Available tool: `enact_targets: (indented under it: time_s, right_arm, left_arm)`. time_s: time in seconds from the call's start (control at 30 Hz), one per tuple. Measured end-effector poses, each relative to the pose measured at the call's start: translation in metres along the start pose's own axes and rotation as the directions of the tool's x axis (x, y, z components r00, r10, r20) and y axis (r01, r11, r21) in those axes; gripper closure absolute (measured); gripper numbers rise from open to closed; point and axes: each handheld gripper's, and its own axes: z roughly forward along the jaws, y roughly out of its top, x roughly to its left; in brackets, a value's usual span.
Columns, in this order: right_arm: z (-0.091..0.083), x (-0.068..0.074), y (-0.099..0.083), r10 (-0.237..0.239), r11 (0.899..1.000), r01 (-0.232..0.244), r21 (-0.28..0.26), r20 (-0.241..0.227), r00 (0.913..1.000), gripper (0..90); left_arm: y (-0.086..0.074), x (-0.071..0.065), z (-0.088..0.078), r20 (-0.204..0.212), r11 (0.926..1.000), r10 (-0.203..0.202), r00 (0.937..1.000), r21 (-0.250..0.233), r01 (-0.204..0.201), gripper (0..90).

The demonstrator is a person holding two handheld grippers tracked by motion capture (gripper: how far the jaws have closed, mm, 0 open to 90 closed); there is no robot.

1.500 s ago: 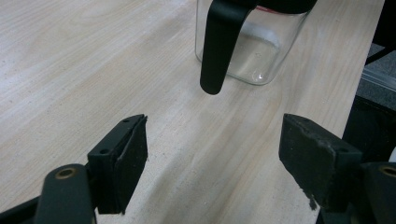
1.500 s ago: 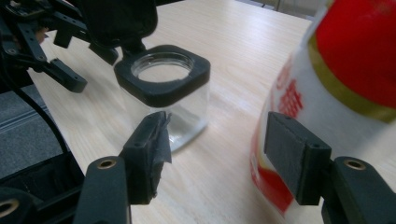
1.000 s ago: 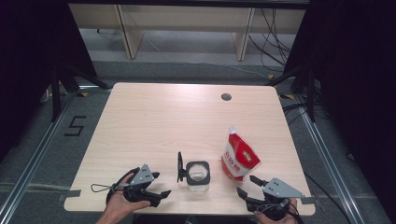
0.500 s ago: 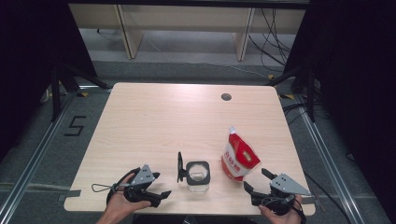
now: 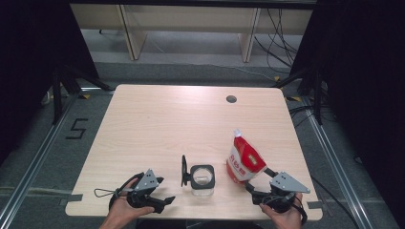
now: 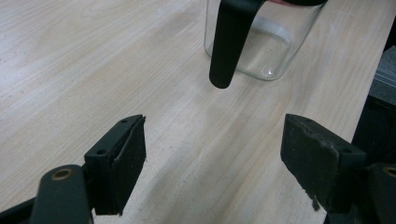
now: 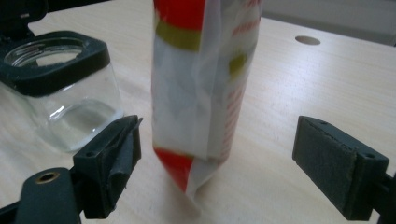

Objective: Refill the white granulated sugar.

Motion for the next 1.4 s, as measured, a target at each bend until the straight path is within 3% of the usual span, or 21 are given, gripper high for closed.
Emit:
enact_targets:
  time_s: [0.07,0.13,0.2,0.23,0.3,0.47,0.53,0.6,0.67,0.8,0.9,0.97,1.0,1.07,1.1,1.13,1.2,1.27,1.4]
  right_arm:
    - [0.004,0.0,0.001,0.007,1.0,-0.007,-0.012,0.004,1.0,16.1]
    - [0.009,-0.001,0.001,0.026,0.999,-0.026,-0.02,-0.006,0.9996,16.1]
    - [0.014,-0.002,0.001,0.021,0.999,-0.022,-0.029,-0.025,0.9995,16.0]
    - [0.015,-0.002,0.001,0.015,0.999,-0.015,-0.028,-0.02,0.9997,16.1]
    - [0.02,-0.002,0.001,0.013,1.0,-0.013,-0.025,-0.019,0.9997,16.3]
    - [0.026,0.002,0.003,0.002,1.0,-0.003,-0.024,-0.023,0.9997,17.2]
    - [0.028,0.005,0.003,0.012,1.0,-0.012,-0.026,-0.018,0.9998,18.0]
    - [0.029,0.002,0.003,0.001,0.999,-0.001,-0.046,-0.013,0.9999,18.3]
    - [0.03,0.001,0.003,0.008,0.999,-0.009,-0.05,-0.015,0.9999,18.7]
    - [0.034,0.0,0.003,0.013,0.998,-0.015,-0.058,-0.031,0.9994,20.7]
    - [0.035,0.001,0.003,0.016,0.998,-0.017,-0.064,-0.016,0.9997,21.0]
    - [0.037,0.002,0.003,0.017,0.997,-0.019,-0.075,-0.029,0.9994,21.5]
    - [0.037,0.003,0.004,0.011,0.997,-0.012,-0.072,-0.009,0.9999,21.8]
    - [0.038,0.004,0.004,0.007,0.997,-0.008,-0.076,-0.009,0.9999,22.1]
    - [0.038,0.008,0.004,0.045,0.997,-0.046,-0.058,-0.01,0.9989,22.2]
    - [0.039,0.008,0.003,0.04,0.997,-0.04,-0.067,-0.006,0.9992,22.4]
    - [0.043,0.007,0.003,0.011,0.997,-0.012,-0.076,-0.011,0.9999,22.8]
    - [0.044,0.009,0.003,0.045,0.996,-0.046,-0.08,-0.013,0.9989,23.7]
    - [0.046,0.008,0.003,0.04,0.994,-0.04,-0.104,-0.008,0.9992,24.3]
  left_arm:
    - [0.001,0.001,0.0,-0.005,0.9998,0.015,0.9999,-0.009,-0.015,21.9]
    - [0.001,0.0,0.0,-0.007,1.0,0.003,1.0,0.004,-0.003,21.9]
    - [0.001,-0.002,0.001,0.001,0.9998,0.003,1.0,-0.018,-0.003,21.9]
    - [0.001,-0.001,0.001,0.003,0.9998,0.018,0.9998,-0.011,-0.018,21.9]
    - [0.0,-0.001,0.001,-0.004,1.0,0.001,1.0,0.004,-0.001,21.9]
    - [0.0,0.0,0.001,-0.009,1.0,0.005,0.9999,0.005,-0.005,21.9]
    - [0.0,-0.001,0.001,-0.001,1.0,-0.001,1.0,0.0,0.001,21.9]
    - [0.001,0.0,0.0,-0.001,0.9995,0.031,0.9995,0.001,-0.031,21.9]
    - [0.0,-0.001,0.001,-0.003,1.0,-0.002,1.0,-0.002,0.002,21.9]
    - [0.0,-0.001,0.001,-0.001,1.0,-0.003,1.0,-0.003,0.003,21.9]
    - [0.0,-0.001,0.001,0.0,1.0,-0.002,1.0,-0.003,0.002,21.9]
    - [0.0,0.0,0.0,0.001,0.9999,0.015,0.9999,-0.001,-0.015,21.9]
    - [0.0,-0.001,0.0,0.0,1.0,0.0,1.0,-0.002,0.0,21.9]
    - [0.0,-0.001,0.0,0.002,0.9999,0.013,0.9999,-0.002,-0.013,21.9]
    - [0.001,0.0,0.0,0.002,0.9995,0.031,0.9995,-0.001,-0.031,21.9]
    - [0.001,-0.001,0.001,0.002,0.9998,0.015,0.9999,-0.016,-0.014,21.9]
    - [0.001,0.0,0.0,0.005,0.9996,0.028,0.9996,0.0,-0.028,21.9]
    - [0.001,0.0,0.0,0.006,0.9995,0.033,0.9994,-0.001,-0.033,21.9]
    - [0.001,-0.001,0.001,0.005,0.9998,0.02,0.9998,-0.009,-0.02,21.9]
